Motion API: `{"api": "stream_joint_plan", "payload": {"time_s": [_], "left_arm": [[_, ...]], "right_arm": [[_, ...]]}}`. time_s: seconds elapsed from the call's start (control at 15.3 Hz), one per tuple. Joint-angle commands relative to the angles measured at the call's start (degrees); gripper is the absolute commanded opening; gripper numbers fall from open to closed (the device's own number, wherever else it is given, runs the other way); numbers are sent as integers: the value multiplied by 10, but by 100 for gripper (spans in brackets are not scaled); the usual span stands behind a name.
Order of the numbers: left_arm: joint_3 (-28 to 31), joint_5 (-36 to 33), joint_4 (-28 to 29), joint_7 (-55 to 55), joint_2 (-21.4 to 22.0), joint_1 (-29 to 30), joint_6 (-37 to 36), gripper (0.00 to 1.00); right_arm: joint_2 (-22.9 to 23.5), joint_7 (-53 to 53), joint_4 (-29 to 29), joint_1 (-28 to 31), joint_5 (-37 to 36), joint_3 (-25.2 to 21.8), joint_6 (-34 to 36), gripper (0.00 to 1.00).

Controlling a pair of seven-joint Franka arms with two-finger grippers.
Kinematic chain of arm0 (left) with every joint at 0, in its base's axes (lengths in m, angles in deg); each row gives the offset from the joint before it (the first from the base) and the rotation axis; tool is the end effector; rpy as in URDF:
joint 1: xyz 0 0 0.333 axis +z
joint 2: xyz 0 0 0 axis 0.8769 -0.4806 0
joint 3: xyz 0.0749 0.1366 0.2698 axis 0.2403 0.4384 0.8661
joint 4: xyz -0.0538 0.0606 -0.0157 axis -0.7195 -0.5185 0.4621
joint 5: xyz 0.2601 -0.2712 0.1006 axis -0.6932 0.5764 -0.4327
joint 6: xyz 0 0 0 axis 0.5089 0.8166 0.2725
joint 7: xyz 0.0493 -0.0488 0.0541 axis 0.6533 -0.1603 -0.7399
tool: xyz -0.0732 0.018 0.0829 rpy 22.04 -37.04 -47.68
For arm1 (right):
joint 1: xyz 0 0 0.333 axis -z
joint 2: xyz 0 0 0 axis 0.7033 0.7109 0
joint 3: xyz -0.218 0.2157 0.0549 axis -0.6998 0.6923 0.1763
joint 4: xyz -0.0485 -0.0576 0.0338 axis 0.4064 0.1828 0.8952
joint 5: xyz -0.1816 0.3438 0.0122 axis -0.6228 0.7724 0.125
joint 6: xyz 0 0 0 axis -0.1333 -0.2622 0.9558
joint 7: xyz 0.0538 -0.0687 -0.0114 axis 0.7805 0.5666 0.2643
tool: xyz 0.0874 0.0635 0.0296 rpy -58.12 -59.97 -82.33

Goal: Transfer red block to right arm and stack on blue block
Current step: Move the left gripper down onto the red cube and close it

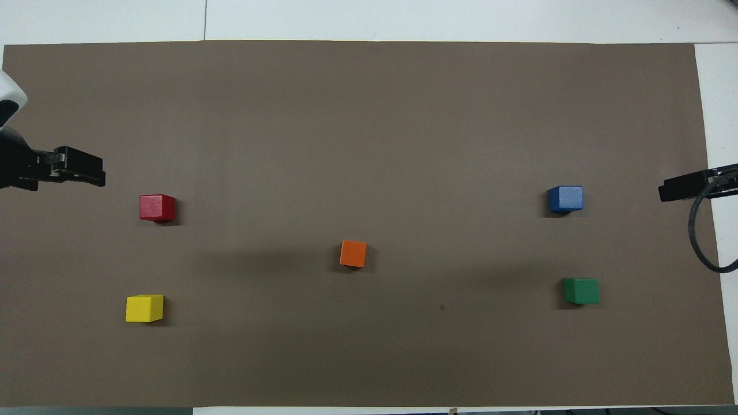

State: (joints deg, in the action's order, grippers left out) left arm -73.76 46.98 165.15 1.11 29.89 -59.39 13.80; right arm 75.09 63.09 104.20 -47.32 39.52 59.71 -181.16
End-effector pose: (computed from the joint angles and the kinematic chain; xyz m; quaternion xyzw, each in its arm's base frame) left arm 0.5501 -0.0387 0.5995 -0.9998 0.0061 0.0099 0.0133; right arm 0.5260 -0.0335 0.6038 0.9988 0.0476 -0.0045 0.0093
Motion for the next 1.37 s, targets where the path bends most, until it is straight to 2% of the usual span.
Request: {"api": "stream_joint_plan", "payload": {"time_s": [0.0, 0.13, 0.33, 0.59, 0.65, 0.85, 1.18, 1.31], "left_arm": [[5, 7, 15, -5, 8, -3, 13, 100], [4, 7, 17, -11, 11, 3, 16, 100], [5, 7, 54, -6, 26, 5, 45, 100], [6, 15, 175, -6, 63, 9, 178, 100], [7, 15, 200, -6, 60, 10, 206, 100], [8, 14, 227, -13, 10, 16, 262, 100], [8, 10, 296, -22, -48, 30, 388, 100], [8, 10, 324, -34, -53, 43, 433, 100]], "right_arm": [[-10, -7, 9, 7, -3, 6, -2, 100], [-10, -7, 9, 7, -3, 6, -2, 100], [-10, -11, 9, 7, -3, 6, -2, 100], [-17, -13, 20, 8, -4, 5, -2, 100], [-22, -16, 31, 9, -4, 5, -2, 100], [-39, -22, 71, 5, 10, 7, -13, 100], [-56, -23, 164, 25, 154, 5, -88, 100], [-60, -32, 188, 32, 213, 5, -110, 100]]}}
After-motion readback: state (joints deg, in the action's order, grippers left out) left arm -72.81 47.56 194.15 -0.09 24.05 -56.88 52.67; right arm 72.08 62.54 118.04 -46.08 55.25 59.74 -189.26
